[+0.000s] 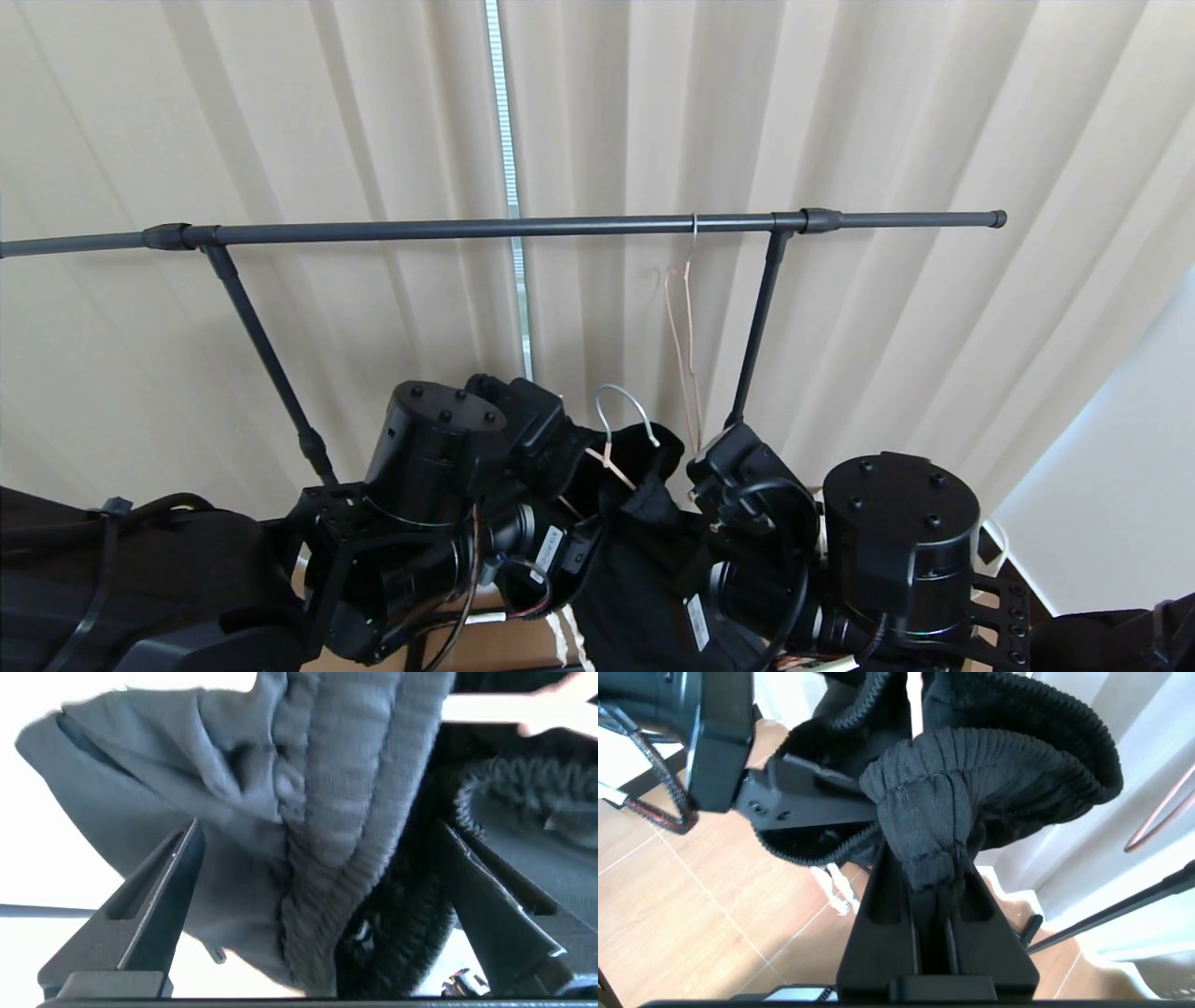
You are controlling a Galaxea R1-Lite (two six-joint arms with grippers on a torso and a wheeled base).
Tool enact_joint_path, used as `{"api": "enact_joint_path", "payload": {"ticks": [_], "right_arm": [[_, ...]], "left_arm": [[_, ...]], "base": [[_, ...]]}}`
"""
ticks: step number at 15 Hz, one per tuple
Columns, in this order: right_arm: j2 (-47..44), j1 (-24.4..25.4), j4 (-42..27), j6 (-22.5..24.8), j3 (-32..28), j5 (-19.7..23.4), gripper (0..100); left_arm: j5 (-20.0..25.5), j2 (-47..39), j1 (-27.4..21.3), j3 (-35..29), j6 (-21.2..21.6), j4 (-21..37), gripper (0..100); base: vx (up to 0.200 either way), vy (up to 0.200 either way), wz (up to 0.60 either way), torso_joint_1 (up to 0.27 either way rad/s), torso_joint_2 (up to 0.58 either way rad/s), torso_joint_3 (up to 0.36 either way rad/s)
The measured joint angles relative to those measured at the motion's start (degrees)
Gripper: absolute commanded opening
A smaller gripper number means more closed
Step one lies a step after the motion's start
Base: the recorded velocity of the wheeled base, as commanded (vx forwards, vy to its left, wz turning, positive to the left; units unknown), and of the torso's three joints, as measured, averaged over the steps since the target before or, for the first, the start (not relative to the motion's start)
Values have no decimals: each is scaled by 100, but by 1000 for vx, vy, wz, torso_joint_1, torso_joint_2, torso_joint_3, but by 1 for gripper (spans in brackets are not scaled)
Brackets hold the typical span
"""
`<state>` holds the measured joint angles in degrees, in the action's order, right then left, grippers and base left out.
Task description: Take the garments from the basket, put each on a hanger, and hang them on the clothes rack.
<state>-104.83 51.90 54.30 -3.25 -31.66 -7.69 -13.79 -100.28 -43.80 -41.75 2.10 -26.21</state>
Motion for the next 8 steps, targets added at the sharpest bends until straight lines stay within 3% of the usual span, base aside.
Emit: {"api": "enact_joint_path", "payload": {"ticks": [5,8], "right_arm": [[1,-118,-2,2,11,250,0],[9,-289,-2,11,99,742,0]], "left_arm": [[18,631,-22,507,30,10,100],[35,1120,-13,905,46,11,100]], "base": [[0,0,0,0,0,0],[0,0,0,0,0,0]]}}
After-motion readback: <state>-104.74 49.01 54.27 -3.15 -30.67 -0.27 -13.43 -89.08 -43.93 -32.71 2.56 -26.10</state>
